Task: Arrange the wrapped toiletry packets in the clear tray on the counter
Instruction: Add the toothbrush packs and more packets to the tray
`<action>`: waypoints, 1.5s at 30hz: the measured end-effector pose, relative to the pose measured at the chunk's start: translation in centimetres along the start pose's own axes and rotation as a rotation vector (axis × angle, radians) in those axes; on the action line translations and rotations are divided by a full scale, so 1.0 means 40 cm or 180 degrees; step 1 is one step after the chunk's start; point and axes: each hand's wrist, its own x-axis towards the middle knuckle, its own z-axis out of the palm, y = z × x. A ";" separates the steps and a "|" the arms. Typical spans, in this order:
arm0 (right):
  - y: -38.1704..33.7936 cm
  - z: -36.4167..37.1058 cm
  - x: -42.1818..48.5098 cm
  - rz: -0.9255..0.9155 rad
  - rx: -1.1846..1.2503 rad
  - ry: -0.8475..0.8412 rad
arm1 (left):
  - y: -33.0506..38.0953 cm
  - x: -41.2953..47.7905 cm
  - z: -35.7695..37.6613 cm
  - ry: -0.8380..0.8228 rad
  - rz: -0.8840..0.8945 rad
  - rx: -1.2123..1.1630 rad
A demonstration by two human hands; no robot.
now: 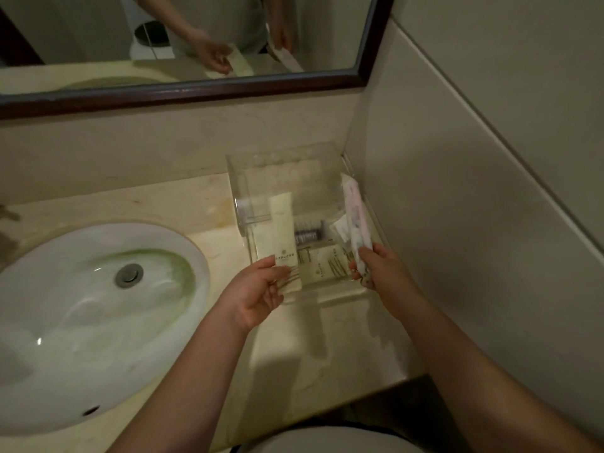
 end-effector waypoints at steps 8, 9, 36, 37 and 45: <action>0.002 -0.023 0.009 -0.0057 0.0007 0.0023 | -0.054 0.017 0.128 0.0402 -0.0172 -0.0745; 0.003 -0.025 0.010 -0.0076 0.0018 0.0032 | -0.063 0.026 0.153 0.0496 -0.0270 -0.0990; -0.007 -0.019 0.031 0.0038 0.0102 -0.0616 | -0.084 0.027 0.237 0.0352 -0.0077 0.1038; -0.012 -0.011 0.036 0.0051 0.0083 -0.0581 | -0.081 0.027 0.230 0.0429 0.0120 0.1141; -0.042 0.015 0.108 0.0301 0.0444 0.0145 | 0.026 0.034 0.106 0.0560 0.0255 0.2049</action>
